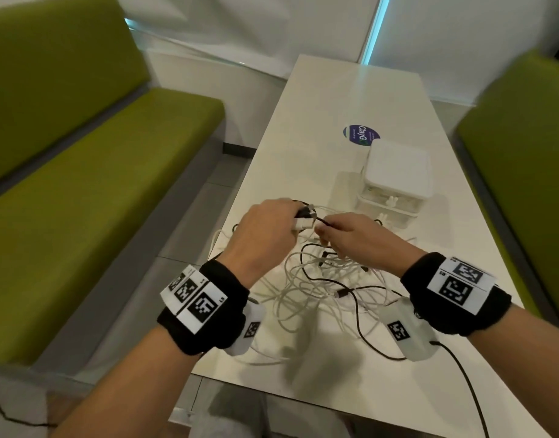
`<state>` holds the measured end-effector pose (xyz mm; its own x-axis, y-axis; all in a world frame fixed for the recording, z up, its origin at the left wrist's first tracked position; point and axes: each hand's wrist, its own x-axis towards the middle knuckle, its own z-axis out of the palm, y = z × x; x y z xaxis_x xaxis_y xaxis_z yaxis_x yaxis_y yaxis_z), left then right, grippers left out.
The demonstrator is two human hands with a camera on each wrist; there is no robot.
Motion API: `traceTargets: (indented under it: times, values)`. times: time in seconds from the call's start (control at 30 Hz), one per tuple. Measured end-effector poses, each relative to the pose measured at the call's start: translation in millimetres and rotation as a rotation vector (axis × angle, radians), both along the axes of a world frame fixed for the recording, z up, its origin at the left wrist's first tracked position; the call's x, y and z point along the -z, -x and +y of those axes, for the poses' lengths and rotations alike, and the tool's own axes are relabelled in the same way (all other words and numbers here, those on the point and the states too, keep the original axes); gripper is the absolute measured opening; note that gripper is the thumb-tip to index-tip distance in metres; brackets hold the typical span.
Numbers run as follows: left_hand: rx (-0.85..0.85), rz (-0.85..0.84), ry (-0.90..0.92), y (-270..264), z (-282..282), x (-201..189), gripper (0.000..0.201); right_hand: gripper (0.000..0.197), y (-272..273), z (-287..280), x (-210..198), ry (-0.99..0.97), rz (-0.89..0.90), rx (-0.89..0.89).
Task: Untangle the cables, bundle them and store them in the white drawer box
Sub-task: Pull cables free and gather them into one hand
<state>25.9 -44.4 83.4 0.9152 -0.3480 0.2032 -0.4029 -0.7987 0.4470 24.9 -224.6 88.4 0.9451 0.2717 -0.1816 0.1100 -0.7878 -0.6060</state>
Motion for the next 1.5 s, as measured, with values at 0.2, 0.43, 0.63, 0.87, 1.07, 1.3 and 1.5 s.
traceTargets:
  times: [0.2,0.43,0.63,0.87,1.07,1.3,1.5]
  values:
    - [-0.086,0.015,0.092,-4,30,-2,0.025,0.038,0,2,8,0.091,-0.101,-0.023]
    - [-0.140,0.068,0.167,-12,56,2,0.038,0.020,-10,15,17,0.347,-0.149,-0.001]
    - [-0.258,0.119,0.006,-19,65,22,0.031,0.016,-2,14,14,0.369,-0.198,0.007]
    - [-0.325,0.160,-0.107,-15,58,31,0.026,0.062,3,-3,16,0.312,-0.065,-0.076]
    - [-0.359,0.148,0.003,-16,54,29,0.030,0.045,4,-22,16,0.505,-0.074,-0.046]
    - [-0.298,0.095,0.175,-14,40,21,0.030,0.048,7,-16,20,0.387,-0.057,-0.036]
    - [-0.286,0.034,0.357,-5,31,16,0.030,0.017,3,-12,24,0.421,-0.085,-0.022]
